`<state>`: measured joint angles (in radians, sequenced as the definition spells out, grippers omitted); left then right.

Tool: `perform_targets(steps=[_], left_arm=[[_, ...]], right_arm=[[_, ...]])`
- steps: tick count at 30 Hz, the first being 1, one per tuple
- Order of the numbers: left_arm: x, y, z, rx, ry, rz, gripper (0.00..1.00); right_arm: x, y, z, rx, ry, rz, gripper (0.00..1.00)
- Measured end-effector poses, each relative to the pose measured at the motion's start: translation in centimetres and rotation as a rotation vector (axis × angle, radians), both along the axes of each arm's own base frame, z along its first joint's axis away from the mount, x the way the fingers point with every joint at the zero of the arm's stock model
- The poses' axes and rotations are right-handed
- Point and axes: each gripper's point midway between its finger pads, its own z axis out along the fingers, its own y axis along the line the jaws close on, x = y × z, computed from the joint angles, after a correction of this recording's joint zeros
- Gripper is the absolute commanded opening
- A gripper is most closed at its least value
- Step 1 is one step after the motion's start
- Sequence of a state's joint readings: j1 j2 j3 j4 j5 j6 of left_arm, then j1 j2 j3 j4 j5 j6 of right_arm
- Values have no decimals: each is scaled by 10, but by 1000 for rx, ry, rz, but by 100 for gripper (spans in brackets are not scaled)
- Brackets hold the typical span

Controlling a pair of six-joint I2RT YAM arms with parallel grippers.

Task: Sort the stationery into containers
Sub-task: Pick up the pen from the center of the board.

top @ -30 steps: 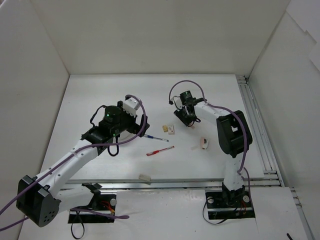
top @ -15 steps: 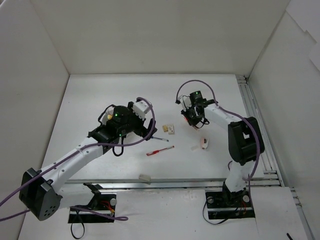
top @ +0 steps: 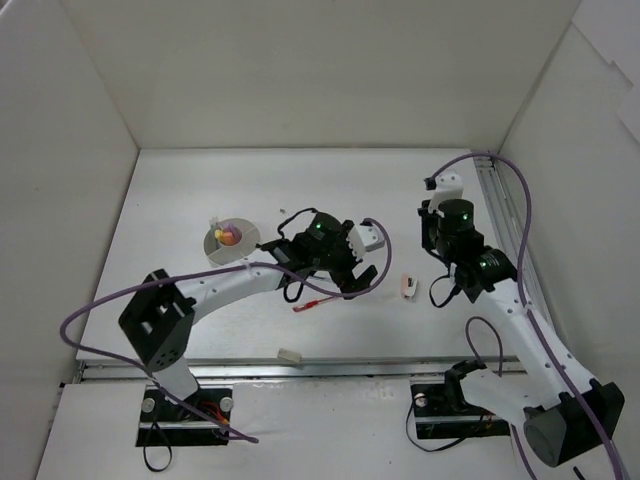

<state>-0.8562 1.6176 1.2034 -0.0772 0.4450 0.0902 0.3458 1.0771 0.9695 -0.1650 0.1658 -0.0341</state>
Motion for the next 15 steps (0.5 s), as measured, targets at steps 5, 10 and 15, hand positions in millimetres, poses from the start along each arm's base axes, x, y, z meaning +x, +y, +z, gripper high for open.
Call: perform_targets(steps=[5, 10, 15], left_arm=[[8, -39, -31, 48, 31, -54, 99], [13, -63, -51, 69, 51, -85, 99], [18, -84, -61, 74, 58, -105, 96]], right_arm=[[-23, -14, 1, 72, -42, -83, 0], [-46, -23, -1, 103, -70, -103, 0], [-64, -27, 28, 159, -171, -94, 4]])
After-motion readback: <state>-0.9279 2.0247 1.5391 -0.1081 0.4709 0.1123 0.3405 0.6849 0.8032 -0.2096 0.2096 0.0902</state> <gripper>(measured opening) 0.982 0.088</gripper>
